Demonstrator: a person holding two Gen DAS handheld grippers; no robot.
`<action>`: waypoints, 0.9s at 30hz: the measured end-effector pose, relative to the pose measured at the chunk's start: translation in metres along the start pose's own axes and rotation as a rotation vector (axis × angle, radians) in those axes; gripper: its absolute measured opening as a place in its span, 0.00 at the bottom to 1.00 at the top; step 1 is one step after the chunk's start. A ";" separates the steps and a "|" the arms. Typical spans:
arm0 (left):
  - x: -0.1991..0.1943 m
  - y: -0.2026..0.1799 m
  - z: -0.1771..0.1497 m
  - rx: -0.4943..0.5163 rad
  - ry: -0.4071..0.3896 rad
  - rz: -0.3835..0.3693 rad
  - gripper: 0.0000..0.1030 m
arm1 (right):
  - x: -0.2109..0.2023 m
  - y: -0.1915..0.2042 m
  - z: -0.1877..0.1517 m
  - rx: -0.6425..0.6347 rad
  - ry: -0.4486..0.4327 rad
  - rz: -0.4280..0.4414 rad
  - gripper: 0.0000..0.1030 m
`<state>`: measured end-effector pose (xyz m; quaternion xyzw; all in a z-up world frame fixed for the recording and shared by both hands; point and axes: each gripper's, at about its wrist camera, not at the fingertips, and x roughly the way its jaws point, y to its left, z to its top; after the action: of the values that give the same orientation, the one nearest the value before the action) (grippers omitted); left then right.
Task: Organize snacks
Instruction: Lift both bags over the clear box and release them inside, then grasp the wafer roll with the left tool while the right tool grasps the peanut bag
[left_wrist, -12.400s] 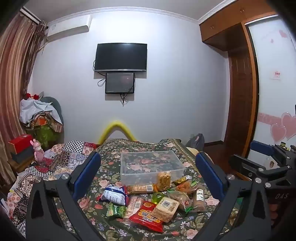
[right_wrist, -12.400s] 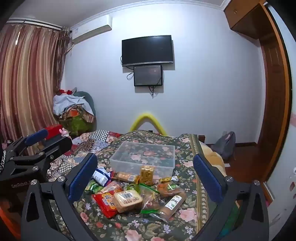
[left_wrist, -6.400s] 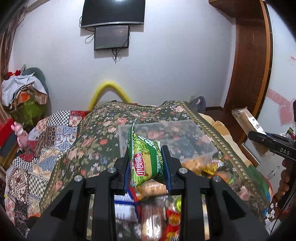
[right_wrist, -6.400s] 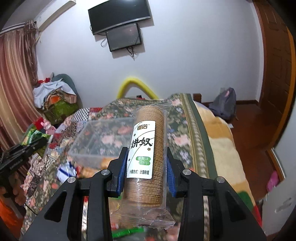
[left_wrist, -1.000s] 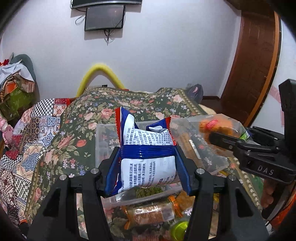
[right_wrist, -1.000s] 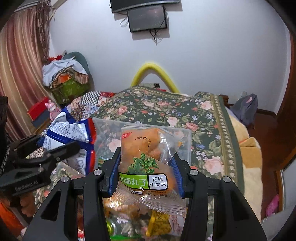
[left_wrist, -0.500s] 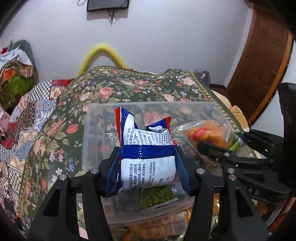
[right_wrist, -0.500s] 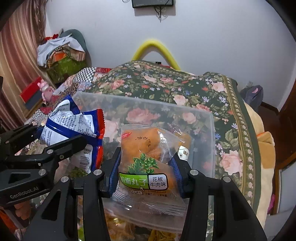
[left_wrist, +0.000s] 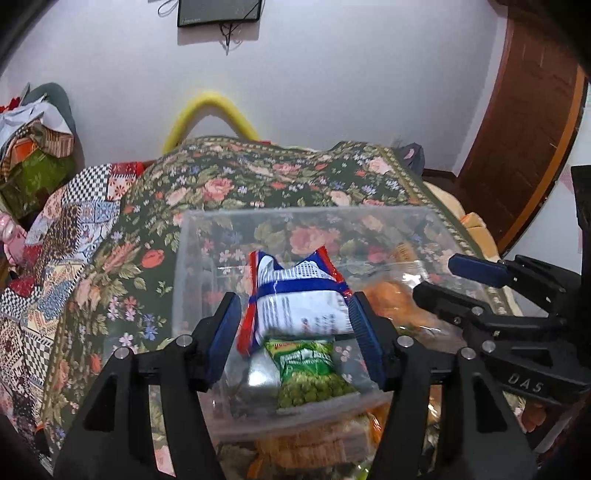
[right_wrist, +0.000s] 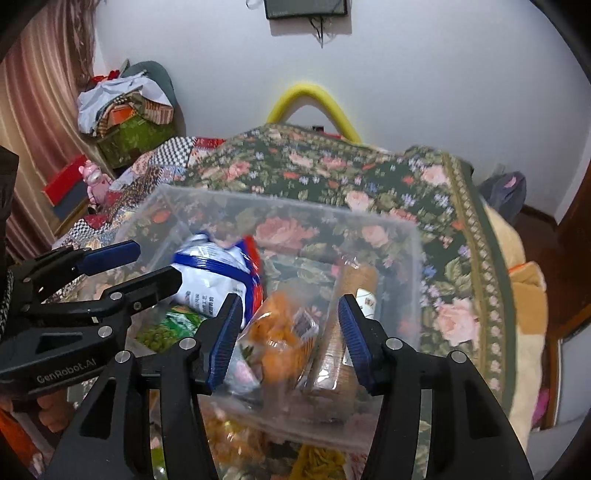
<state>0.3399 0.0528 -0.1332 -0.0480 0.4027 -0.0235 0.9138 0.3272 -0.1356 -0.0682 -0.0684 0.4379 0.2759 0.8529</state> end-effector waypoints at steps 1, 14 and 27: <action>-0.006 -0.002 0.000 0.004 -0.007 -0.001 0.59 | -0.006 0.001 0.001 -0.004 -0.012 -0.003 0.49; -0.101 -0.010 -0.037 0.069 -0.052 -0.014 0.60 | -0.089 0.018 -0.028 -0.044 -0.115 -0.003 0.52; -0.094 0.013 -0.118 0.030 0.104 0.006 0.63 | -0.101 0.021 -0.092 -0.012 -0.041 0.018 0.52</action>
<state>0.1891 0.0651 -0.1449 -0.0317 0.4493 -0.0295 0.8923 0.2037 -0.1922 -0.0428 -0.0636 0.4192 0.2875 0.8588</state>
